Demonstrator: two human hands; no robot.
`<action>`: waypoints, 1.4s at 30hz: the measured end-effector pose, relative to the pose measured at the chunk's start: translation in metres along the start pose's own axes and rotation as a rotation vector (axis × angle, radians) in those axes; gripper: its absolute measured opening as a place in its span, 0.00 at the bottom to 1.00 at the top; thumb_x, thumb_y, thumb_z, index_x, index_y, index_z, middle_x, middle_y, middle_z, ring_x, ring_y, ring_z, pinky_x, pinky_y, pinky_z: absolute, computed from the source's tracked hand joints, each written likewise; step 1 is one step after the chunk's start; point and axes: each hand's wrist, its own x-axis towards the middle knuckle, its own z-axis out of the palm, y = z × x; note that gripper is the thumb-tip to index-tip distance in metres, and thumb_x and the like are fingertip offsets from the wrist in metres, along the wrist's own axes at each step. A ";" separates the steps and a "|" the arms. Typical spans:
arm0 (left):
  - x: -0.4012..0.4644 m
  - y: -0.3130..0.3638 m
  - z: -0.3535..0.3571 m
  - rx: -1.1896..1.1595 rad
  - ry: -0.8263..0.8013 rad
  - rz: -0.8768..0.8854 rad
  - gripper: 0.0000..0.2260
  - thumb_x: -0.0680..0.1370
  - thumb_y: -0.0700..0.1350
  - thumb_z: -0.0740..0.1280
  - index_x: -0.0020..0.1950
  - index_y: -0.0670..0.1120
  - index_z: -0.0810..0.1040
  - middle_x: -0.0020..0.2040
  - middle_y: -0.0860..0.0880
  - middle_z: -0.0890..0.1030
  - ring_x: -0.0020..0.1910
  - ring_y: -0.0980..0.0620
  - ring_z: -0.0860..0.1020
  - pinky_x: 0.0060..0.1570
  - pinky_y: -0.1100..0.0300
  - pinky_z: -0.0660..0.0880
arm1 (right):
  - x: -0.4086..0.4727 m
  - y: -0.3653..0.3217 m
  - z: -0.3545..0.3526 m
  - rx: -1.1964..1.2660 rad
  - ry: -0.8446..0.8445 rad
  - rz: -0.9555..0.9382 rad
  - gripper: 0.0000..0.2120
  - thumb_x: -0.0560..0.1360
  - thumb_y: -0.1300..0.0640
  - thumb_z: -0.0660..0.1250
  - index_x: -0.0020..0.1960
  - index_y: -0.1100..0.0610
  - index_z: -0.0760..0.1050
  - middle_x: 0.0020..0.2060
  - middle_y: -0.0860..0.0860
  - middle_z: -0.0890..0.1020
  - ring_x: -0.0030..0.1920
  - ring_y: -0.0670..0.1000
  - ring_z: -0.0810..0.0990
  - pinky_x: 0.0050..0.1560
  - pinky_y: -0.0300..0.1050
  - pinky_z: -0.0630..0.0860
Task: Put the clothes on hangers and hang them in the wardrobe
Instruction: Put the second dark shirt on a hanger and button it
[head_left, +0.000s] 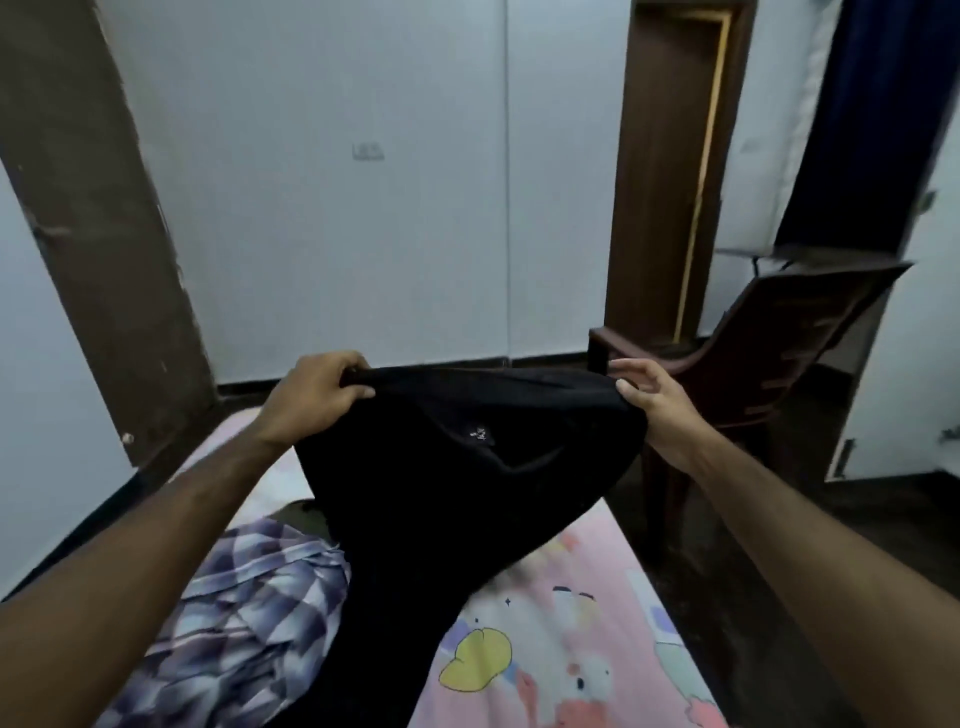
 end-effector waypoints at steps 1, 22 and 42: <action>-0.005 0.014 -0.029 0.020 0.030 0.023 0.07 0.75 0.46 0.75 0.51 0.51 0.83 0.45 0.51 0.84 0.47 0.50 0.80 0.49 0.54 0.76 | -0.010 -0.034 -0.002 -0.037 -0.050 -0.031 0.09 0.82 0.63 0.65 0.60 0.57 0.81 0.64 0.59 0.80 0.57 0.53 0.82 0.52 0.44 0.81; 0.027 0.252 -0.239 0.117 0.606 0.383 0.12 0.76 0.35 0.61 0.46 0.53 0.72 0.46 0.54 0.73 0.40 0.50 0.74 0.37 0.53 0.72 | -0.101 -0.415 -0.068 -0.870 0.640 -0.758 0.12 0.79 0.51 0.71 0.54 0.60 0.84 0.51 0.51 0.75 0.58 0.52 0.73 0.63 0.47 0.72; 0.059 0.235 -0.143 0.363 0.305 0.413 0.12 0.75 0.36 0.61 0.56 0.45 0.74 0.49 0.45 0.77 0.47 0.41 0.78 0.47 0.48 0.73 | -0.087 -0.350 -0.125 -1.169 -0.181 -0.195 0.07 0.80 0.65 0.65 0.56 0.56 0.76 0.53 0.55 0.80 0.53 0.55 0.81 0.53 0.49 0.79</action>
